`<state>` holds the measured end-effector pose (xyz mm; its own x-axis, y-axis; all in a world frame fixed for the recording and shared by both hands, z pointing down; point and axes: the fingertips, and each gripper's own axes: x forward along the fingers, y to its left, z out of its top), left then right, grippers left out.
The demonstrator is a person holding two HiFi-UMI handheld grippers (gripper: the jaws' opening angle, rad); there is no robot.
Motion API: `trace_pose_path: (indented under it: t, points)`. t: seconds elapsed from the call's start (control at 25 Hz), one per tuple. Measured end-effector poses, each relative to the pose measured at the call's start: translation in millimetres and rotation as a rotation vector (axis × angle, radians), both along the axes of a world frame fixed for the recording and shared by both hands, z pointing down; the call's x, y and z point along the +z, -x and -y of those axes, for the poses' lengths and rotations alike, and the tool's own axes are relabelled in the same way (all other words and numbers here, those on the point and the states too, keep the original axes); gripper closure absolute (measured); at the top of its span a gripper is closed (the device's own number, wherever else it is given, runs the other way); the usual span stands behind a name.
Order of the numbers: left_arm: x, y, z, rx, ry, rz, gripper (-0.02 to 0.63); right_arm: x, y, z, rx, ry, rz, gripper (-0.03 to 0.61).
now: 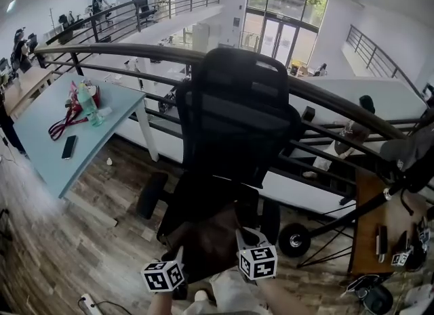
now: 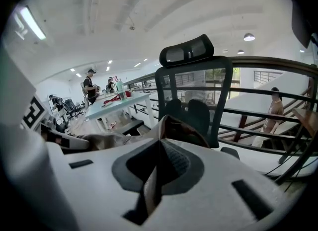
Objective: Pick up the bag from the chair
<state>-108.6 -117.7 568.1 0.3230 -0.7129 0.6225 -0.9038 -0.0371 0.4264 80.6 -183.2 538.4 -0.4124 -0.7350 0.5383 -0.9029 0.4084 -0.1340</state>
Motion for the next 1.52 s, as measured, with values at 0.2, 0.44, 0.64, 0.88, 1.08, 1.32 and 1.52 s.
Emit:
trace_pose_path:
  t: [0.2,0.44,0.64,0.88,1.08,1.32,1.52]
  points:
    - [-22,2,-13,0.028,-0.045,-0.002,0.591,-23,1,-17,0.017,-0.04,0.027,0.568]
    - [-42,3,-30,0.07,-0.081,0.007,0.592,-41,1,-43,0.039,-0.057,0.052,0.568]
    - [-50,2,-46,0.086,-0.105,-0.001,0.592,-51,-1,-61,0.047,-0.078,0.062,0.568]
    - [-59,0,-62,0.1,-0.132,-0.013,0.591,-61,-3,-81,0.05,-0.097,0.076,0.568]
    - [-71,1,-70,0.102,-0.152,-0.019,0.591,-72,-3,-90,0.047,-0.116,0.089,0.568]
    - [-76,3,-74,0.104,-0.162,-0.021,0.591,-77,-1,-96,0.044,-0.123,0.095,0.568]
    - [-78,3,-75,0.103,-0.166,-0.024,0.592,-80,-2,-98,0.045,-0.122,0.099,0.568]
